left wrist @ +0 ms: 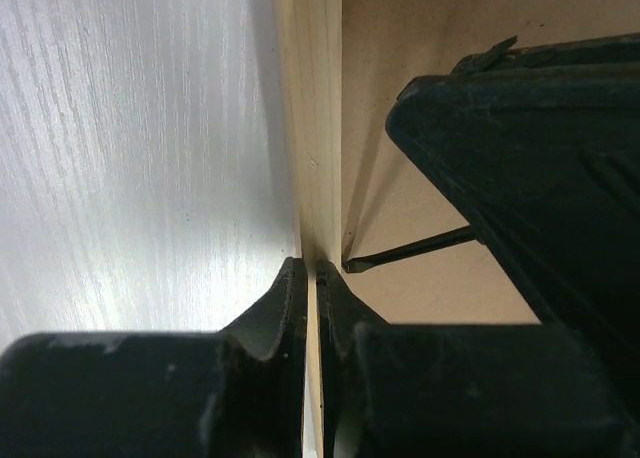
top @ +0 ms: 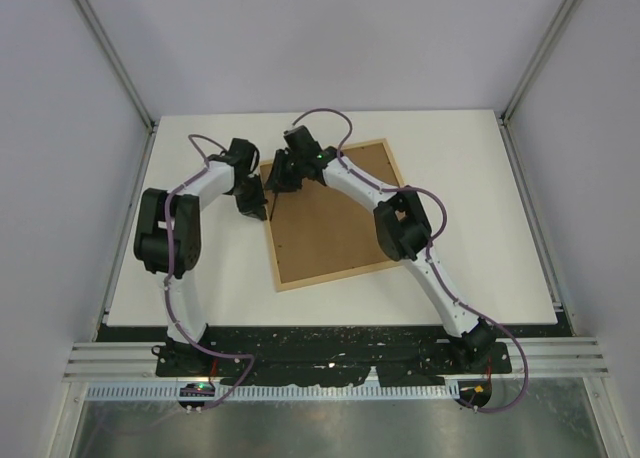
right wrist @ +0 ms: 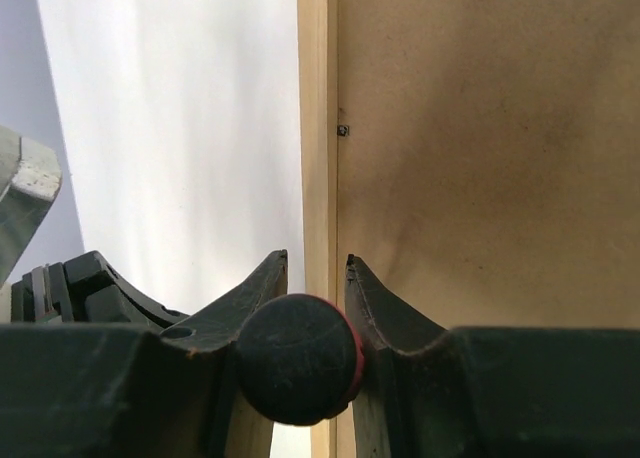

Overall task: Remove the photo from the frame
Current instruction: Release the photo frame item from the photo frame.

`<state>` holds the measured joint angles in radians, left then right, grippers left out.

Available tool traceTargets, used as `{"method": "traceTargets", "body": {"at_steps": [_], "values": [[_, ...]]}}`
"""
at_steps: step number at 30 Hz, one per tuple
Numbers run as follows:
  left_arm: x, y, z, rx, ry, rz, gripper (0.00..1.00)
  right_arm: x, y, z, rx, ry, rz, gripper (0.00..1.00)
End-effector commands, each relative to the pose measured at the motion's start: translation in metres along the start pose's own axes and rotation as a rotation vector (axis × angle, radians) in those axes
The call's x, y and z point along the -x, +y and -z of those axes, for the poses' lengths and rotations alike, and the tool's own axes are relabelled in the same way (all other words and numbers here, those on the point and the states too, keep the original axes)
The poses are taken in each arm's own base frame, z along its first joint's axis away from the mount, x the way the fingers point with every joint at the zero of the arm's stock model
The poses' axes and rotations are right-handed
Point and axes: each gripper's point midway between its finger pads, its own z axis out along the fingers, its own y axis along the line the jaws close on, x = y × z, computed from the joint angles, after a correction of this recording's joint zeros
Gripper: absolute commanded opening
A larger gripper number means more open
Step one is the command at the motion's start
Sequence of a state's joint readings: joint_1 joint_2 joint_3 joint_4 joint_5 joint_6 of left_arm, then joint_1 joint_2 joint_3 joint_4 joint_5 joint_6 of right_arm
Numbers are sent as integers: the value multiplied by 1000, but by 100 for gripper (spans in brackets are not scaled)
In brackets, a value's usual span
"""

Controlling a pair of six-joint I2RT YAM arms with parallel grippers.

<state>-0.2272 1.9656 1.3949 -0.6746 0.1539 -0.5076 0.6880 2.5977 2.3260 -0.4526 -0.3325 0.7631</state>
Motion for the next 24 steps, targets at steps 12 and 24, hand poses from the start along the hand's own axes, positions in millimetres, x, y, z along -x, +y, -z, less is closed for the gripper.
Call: {"method": "traceTargets", "body": {"at_steps": [12,24], "values": [[16,-43,9,-114,-102,-88,9,16,125,94,341,58,1,8],[49,-39,11,-181,-76,-72,26,87,53,76,480,-86,123,8]]}}
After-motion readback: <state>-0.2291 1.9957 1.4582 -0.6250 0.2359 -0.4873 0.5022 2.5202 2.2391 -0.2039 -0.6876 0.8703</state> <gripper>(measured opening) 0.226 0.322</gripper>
